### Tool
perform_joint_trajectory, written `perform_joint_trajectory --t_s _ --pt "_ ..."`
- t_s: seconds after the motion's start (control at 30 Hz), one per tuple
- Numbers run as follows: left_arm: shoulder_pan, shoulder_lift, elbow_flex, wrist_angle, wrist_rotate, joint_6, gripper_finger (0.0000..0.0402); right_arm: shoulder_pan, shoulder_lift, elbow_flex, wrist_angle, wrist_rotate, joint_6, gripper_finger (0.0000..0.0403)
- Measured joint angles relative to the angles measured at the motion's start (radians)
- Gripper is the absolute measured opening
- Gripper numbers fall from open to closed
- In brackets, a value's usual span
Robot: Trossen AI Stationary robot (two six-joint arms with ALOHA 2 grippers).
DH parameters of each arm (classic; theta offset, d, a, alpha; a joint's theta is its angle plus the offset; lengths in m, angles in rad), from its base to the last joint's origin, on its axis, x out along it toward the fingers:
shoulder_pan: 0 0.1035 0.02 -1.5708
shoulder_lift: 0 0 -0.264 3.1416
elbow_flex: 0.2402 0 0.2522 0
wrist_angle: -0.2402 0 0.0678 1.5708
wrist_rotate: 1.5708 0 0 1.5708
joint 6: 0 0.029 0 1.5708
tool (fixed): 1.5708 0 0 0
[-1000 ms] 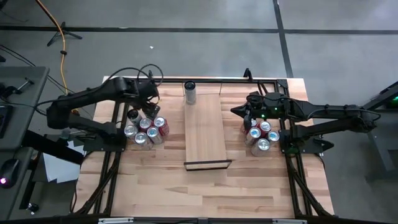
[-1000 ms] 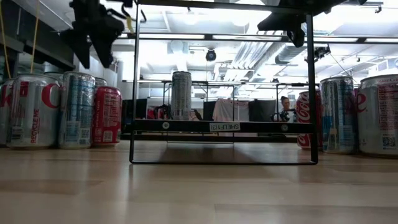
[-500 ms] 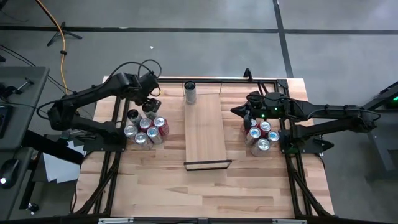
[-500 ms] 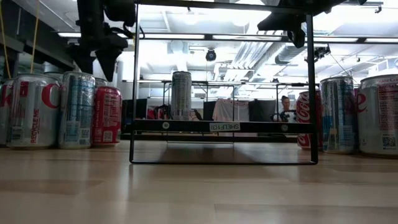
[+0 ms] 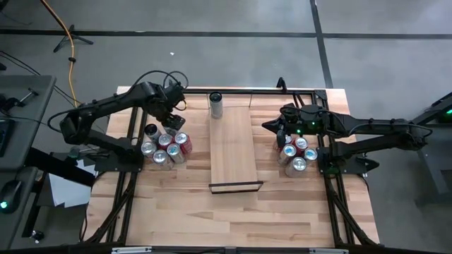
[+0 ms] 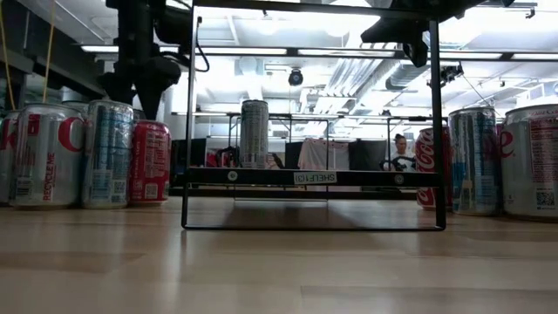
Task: Place canned beverage on shelf
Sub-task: Put the right white/pink soda can on the shelf aligned with the other white/pink soda cans
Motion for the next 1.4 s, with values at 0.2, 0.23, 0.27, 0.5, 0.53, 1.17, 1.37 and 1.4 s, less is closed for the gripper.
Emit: perform_joint_trajectory --t_s 0.2,0.23,0.27,0.5,0.53,1.17,1.37,1.4 --pt "0.0 0.033 0.0 -0.033 -0.021 0.02 0.031 0.0 0.0 0.0 0.0 0.009 -0.016 0.0" --pt "0.0 0.038 0.0 -0.031 -0.022 0.02 0.031 0.0 0.0 0.0 0.0 0.01 -0.019 0.0" --pt "0.0 0.042 0.0 -0.028 -0.022 0.022 0.031 -0.001 0.0 0.0 0.0 0.01 -0.021 0.0" --pt "0.0 0.075 0.0 -0.024 -0.023 0.043 0.0286 -0.001 0.0 0.0 0.0 0.01 -0.021 0.0" --pt "0.0 0.077 0.0 -0.024 -0.023 0.045 0.0275 -0.001 0.0 0.0 0.0 0.01 -0.021 0.0" --pt "0.0 0.078 0.207 -0.094 -0.07 0.101 0.0185 -0.001 0.0 0.0 0.0 0.011 -0.021 0.0" --pt "-0.029 0.077 0.382 -0.159 -0.05 0.143 0.0185 -0.001 0.0 0.0 0.0 0.011 -0.018 0.0" --pt "-0.042 0.077 0.406 -0.155 -0.029 0.145 0.0185 -0.001 0.0 0.0 0.0 0.011 -0.018 0.0"
